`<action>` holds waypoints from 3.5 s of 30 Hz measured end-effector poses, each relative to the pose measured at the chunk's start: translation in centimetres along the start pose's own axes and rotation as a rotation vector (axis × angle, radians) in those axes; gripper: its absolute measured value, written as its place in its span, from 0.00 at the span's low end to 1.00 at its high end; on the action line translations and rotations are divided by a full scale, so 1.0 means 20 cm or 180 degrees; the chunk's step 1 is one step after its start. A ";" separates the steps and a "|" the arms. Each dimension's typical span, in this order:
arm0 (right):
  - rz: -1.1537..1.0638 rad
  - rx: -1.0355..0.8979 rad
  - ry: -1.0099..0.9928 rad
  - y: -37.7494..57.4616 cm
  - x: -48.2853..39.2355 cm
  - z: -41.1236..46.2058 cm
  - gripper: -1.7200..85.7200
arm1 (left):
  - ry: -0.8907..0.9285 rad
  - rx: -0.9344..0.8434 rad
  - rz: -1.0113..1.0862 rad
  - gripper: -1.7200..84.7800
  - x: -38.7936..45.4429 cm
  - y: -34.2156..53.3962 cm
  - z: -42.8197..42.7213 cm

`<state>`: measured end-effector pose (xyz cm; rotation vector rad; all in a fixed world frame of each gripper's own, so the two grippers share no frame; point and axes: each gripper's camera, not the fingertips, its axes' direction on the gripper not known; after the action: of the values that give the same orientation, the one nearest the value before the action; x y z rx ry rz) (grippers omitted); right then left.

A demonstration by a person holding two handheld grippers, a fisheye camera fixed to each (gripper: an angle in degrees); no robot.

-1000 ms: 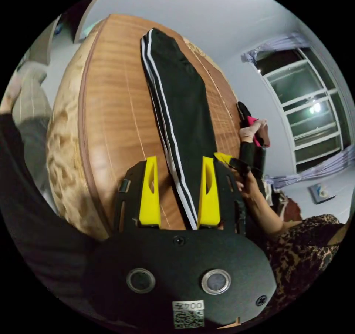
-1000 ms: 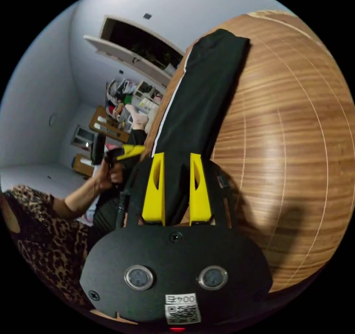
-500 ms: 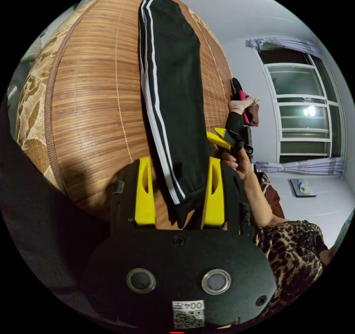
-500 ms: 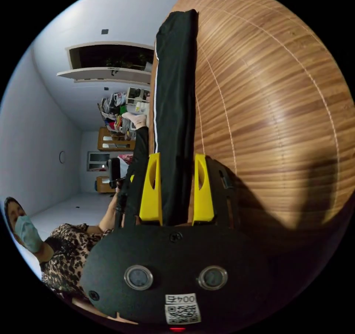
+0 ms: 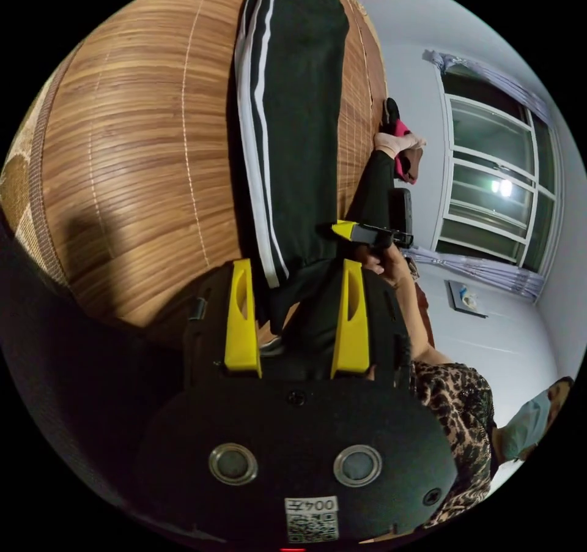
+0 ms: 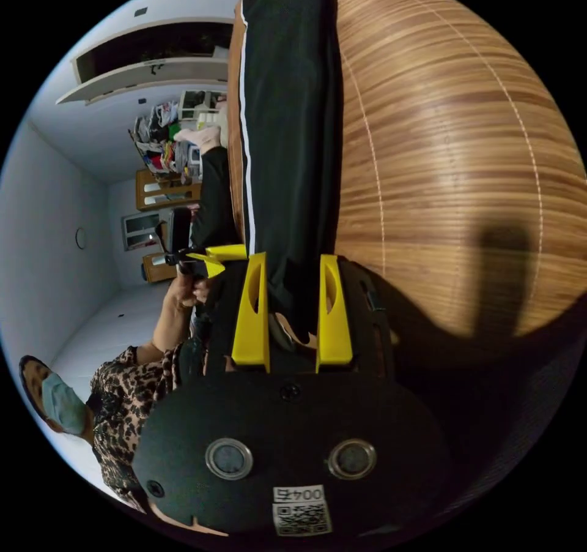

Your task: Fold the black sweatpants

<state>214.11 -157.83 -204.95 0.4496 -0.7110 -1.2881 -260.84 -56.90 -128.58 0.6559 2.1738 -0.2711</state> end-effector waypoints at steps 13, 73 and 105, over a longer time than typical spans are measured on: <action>0.0042 -0.0587 0.0183 -0.02 -0.02 0.12 0.16 | -0.0117 -0.0490 0.0113 0.19 0.03 0.07 0.19; -0.0459 0.0590 -0.0970 -0.60 -0.23 -0.84 0.09 | 0.1142 0.0876 0.0478 0.06 0.45 -0.56 -0.85; -0.0916 0.1451 -0.0005 -0.37 -0.41 -0.86 0.17 | 0.0182 0.1315 0.0964 0.09 0.39 -0.21 -0.80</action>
<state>219.87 -153.11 -223.93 0.9485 -0.9711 -1.3914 -277.78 -51.09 -124.57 1.2231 2.0494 -0.5510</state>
